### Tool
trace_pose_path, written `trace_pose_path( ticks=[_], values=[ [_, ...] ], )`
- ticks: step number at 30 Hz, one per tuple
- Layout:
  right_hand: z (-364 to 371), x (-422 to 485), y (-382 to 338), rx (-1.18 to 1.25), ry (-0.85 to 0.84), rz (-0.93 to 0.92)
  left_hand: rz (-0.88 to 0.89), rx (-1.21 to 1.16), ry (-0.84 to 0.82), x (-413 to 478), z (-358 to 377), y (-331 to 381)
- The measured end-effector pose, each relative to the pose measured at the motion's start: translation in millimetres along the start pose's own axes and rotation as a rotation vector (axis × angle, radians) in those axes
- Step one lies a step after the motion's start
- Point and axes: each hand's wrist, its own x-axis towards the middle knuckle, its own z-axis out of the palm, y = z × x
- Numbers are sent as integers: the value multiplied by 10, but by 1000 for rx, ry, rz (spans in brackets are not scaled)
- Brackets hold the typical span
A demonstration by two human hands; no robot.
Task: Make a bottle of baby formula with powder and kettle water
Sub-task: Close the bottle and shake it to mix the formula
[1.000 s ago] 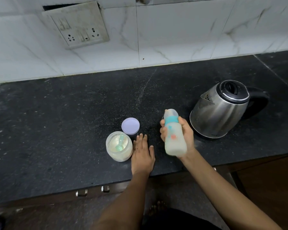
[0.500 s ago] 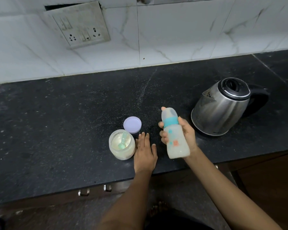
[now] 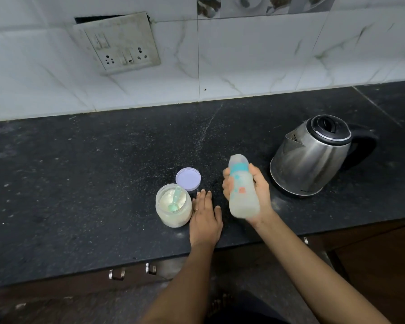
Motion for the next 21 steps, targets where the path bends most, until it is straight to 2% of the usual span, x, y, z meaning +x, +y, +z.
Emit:
trace_pose_path(
  ticks=[3, 5, 7, 8, 11, 12, 16, 18, 20, 21],
  values=[
    [-25, -125, 18, -179, -108, 61, 1, -21, -11, 4, 4, 4],
    [-26, -133, 52, 17, -26, 40, 2, -9, -4, 4, 11, 1],
    [-122, -123, 50, 237, 80, -65, -2, -3, 3, 5, 22, -2],
    [-155, -142, 45, 220, 75, -65, -6, -5, 0, 5, 27, -2],
    [-229, -233, 0, -149, -36, -25, -17, 2, 9, 2, 13, 14],
    [-231, -254, -18, -189, -39, -22, -17, 4, 12, -3, 10, 22],
    [-307, -192, -83, 151, 53, -10, -9, 5, 17, 2, 17, 14],
    [-270, -221, -68, 18, 43, 67, -4, 14, 21, 1, 27, 10],
    [-206, -228, -40, -172, 31, 54, 3, 21, 16, 2, 42, -9],
    [-177, -203, -26, -188, 44, 48, 2, 20, 15, 5, 51, -14]
  ],
)
